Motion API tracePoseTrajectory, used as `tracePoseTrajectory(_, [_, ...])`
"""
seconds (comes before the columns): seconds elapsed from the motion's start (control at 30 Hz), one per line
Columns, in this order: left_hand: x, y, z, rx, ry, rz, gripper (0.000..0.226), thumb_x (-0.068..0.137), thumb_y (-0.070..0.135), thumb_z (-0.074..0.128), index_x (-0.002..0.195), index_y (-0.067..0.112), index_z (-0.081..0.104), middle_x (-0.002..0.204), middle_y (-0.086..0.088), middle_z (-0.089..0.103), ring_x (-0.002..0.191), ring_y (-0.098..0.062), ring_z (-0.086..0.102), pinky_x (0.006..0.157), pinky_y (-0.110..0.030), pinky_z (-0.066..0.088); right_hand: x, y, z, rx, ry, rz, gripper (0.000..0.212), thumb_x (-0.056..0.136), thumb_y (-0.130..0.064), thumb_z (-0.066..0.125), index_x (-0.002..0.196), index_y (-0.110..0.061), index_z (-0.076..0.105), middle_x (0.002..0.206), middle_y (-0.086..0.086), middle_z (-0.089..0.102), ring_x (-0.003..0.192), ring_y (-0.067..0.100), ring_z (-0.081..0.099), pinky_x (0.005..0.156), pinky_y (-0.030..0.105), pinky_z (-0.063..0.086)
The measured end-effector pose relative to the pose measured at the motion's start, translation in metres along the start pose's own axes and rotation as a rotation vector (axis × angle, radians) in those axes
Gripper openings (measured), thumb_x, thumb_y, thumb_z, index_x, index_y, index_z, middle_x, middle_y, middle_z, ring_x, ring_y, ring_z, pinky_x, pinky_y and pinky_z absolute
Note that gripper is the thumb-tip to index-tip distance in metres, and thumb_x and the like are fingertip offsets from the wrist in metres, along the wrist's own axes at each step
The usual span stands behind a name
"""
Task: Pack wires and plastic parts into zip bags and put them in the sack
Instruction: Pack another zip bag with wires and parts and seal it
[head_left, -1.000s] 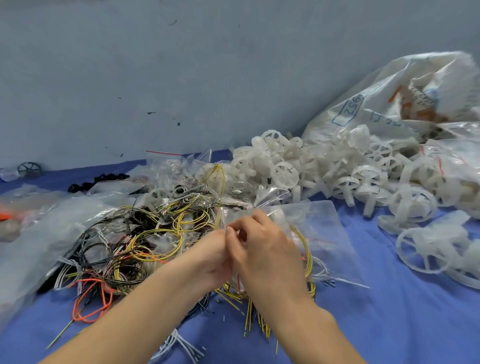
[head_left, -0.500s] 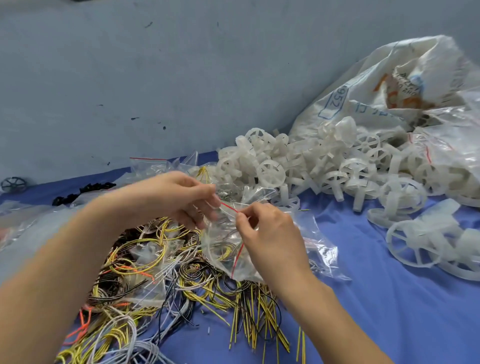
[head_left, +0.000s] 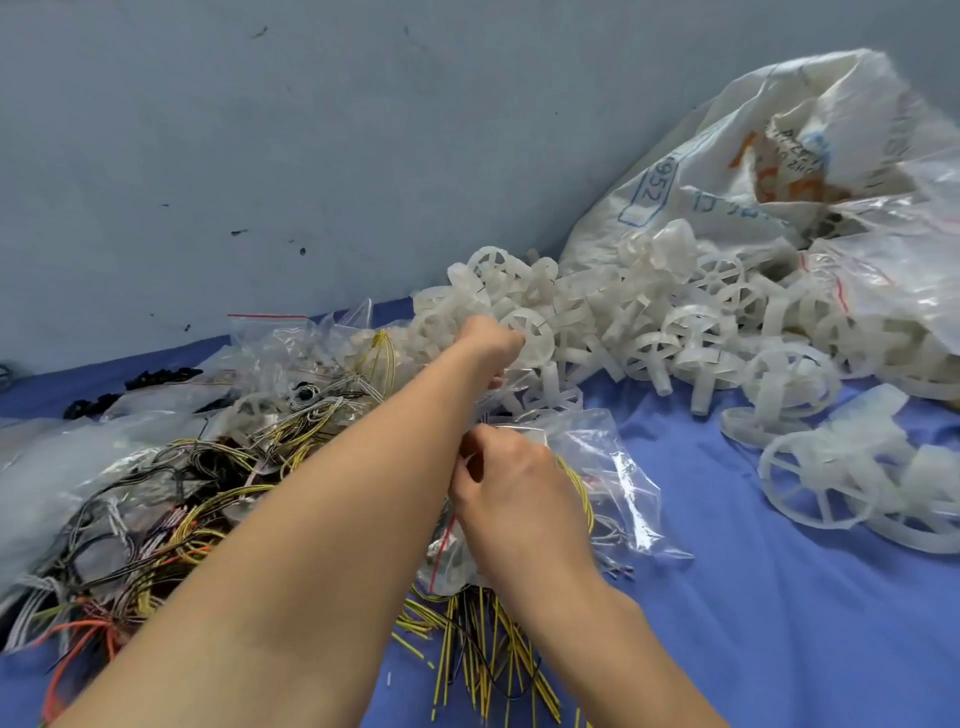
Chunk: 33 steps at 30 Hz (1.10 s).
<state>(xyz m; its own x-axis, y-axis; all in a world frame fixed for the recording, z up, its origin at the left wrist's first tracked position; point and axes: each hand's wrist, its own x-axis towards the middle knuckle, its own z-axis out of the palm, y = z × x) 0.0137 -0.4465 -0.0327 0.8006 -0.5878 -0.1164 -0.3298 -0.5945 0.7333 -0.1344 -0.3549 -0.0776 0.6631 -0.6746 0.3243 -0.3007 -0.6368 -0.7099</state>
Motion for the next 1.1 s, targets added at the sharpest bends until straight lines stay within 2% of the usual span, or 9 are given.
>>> tracePoseTrajectory(0.13, [-0.018,0.015,-0.017,-0.333,-0.030,0.052,0.053,0.093,0.047,0.051,0.131,0.010,0.051,0.125,-0.006,0.055,0.109,-0.026,0.056,0.085,-0.032,0.044,-0.001,0.000,-0.003,0.009,0.001,0.035,0.027,0.096,-0.042,0.043,0.098,-0.023,0.063,0.098,-0.004,0.064,0.089,0.025,0.060,0.074,0.038,0.051])
tracePoseTrajectory(0.23, [-0.056,0.016,-0.051,-0.871,-0.169,0.073,0.031,0.086,0.042,0.056,0.105,0.018,0.061,0.093,-0.001,0.063,0.091,-0.021,0.057,0.078,-0.029,0.047,0.000,-0.003,-0.004,0.027,0.012,0.040,0.028,0.096,-0.043,0.044,0.100,-0.024,0.065,0.100,-0.005,0.065,0.090,0.024,0.061,0.075,0.037,0.051])
tracePoseTrajectory(0.33, [-0.091,-0.016,-0.085,-1.120,-0.359,0.035,0.037,0.088,0.040,0.054,0.107,0.010,0.066,0.101,-0.011,0.068,0.093,-0.029,0.061,0.092,-0.037,0.051,-0.001,-0.005,-0.004,0.049,0.009,0.044,0.028,0.096,-0.042,0.045,0.098,-0.024,0.066,0.097,-0.005,0.066,0.089,0.023,0.061,0.075,0.037,0.051])
tracePoseTrajectory(0.47, [-0.143,-0.077,-0.115,-1.227,-0.513,-0.090,0.041,0.091,0.038,0.052,0.095,0.002,0.072,0.096,-0.014,0.065,0.100,-0.034,0.063,0.094,-0.051,0.051,-0.004,-0.005,-0.004,0.053,0.047,0.027,0.026,0.096,-0.044,0.047,0.093,-0.026,0.066,0.090,-0.008,0.066,0.084,0.017,0.061,0.072,0.036,0.051])
tracePoseTrajectory(0.6, [-0.186,-0.127,-0.138,-1.368,-0.468,-0.267,0.045,0.091,0.052,0.051,0.112,0.012,0.052,0.086,-0.012,0.056,0.079,-0.026,0.059,0.055,-0.034,0.054,-0.008,-0.006,-0.002,0.100,0.073,0.022,0.023,0.096,-0.042,0.050,0.089,-0.026,0.066,0.086,-0.011,0.065,0.083,0.011,0.061,0.073,0.035,0.051])
tracePoseTrajectory(0.7, [-0.204,-0.148,-0.145,-1.320,-0.477,-0.359,0.055,0.088,0.060,0.050,0.115,0.012,0.049,0.079,-0.009,0.049,0.057,-0.015,0.041,0.033,-0.017,0.024,-0.016,-0.011,0.000,0.106,0.161,-0.025,0.020,0.096,-0.042,0.052,0.086,-0.030,0.063,0.084,-0.014,0.062,0.078,0.006,0.058,0.065,0.031,0.046])
tracePoseTrajectory(0.8, [-0.205,-0.155,-0.138,-1.274,-0.465,-0.324,0.053,0.088,0.056,0.055,0.115,0.011,0.054,0.075,-0.007,0.046,0.054,-0.010,0.034,0.036,-0.015,0.017,-0.026,-0.020,0.007,0.046,0.191,-0.085,0.018,0.096,-0.043,0.052,0.087,-0.030,0.061,0.087,-0.014,0.059,0.076,0.009,0.057,0.063,0.034,0.045])
tracePoseTrajectory(0.9, [-0.199,-0.153,-0.121,-1.306,-0.379,-0.234,0.047,0.085,0.044,0.059,0.101,0.002,0.073,0.080,-0.004,0.059,0.060,-0.006,0.033,0.036,-0.013,0.035,-0.029,-0.026,0.014,0.032,0.154,-0.098,0.018,0.095,-0.043,0.053,0.087,-0.029,0.063,0.088,-0.014,0.060,0.077,0.008,0.056,0.064,0.032,0.044])
tracePoseTrajectory(1.1, [-0.189,-0.163,-0.098,-1.159,-0.284,-0.038,0.031,0.080,0.004,0.062,0.110,-0.004,0.067,0.107,-0.020,0.072,0.085,-0.020,0.072,0.069,-0.023,0.060,-0.023,-0.028,0.009,0.204,0.114,-0.024,0.016,0.094,-0.037,0.059,0.089,-0.026,0.069,0.086,-0.012,0.065,0.082,0.007,0.058,0.075,0.035,0.047])
